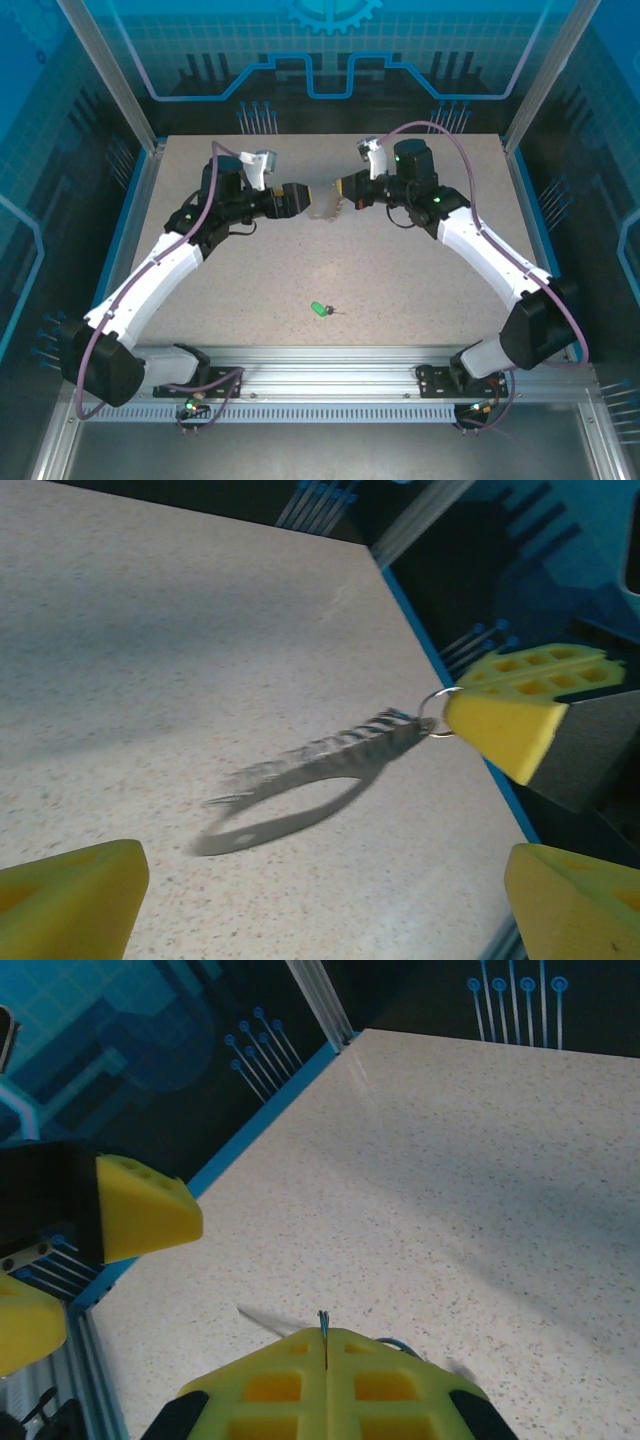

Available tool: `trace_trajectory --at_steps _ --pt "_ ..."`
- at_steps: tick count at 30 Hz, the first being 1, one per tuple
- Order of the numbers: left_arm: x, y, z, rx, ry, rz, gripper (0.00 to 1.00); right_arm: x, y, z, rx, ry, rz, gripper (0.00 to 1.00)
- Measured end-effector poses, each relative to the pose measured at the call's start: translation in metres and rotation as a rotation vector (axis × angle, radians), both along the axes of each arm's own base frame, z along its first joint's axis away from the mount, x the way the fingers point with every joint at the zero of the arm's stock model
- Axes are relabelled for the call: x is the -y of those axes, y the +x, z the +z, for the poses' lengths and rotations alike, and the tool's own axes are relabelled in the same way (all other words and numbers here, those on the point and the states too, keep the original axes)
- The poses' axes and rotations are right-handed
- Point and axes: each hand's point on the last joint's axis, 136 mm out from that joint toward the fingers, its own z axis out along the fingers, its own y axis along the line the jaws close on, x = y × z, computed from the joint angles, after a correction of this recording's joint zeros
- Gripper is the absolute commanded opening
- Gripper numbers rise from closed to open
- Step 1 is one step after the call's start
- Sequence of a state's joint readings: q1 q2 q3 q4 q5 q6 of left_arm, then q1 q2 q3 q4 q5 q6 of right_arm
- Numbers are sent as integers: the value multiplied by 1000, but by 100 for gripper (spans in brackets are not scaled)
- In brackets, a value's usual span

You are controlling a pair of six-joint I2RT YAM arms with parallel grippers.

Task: Put the keys on the keyring

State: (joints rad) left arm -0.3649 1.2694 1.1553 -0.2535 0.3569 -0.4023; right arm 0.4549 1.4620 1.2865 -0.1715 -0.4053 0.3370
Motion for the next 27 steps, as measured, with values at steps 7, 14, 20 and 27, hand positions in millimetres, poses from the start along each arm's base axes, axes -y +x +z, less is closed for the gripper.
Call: trace_trajectory --at_steps 7,14,20,27 --pt "15 -11 15 27 -54 -124 78 -6 -12 13 17 73 53 0" --pt "11 -7 35 87 -129 -183 65 -14 -26 14 14 115 140 0" --pt "19 -4 38 102 -185 -264 58 -21 -38 23 23 153 224 0" --pt "28 -6 44 129 -230 -344 54 -25 -45 28 27 186 289 0"
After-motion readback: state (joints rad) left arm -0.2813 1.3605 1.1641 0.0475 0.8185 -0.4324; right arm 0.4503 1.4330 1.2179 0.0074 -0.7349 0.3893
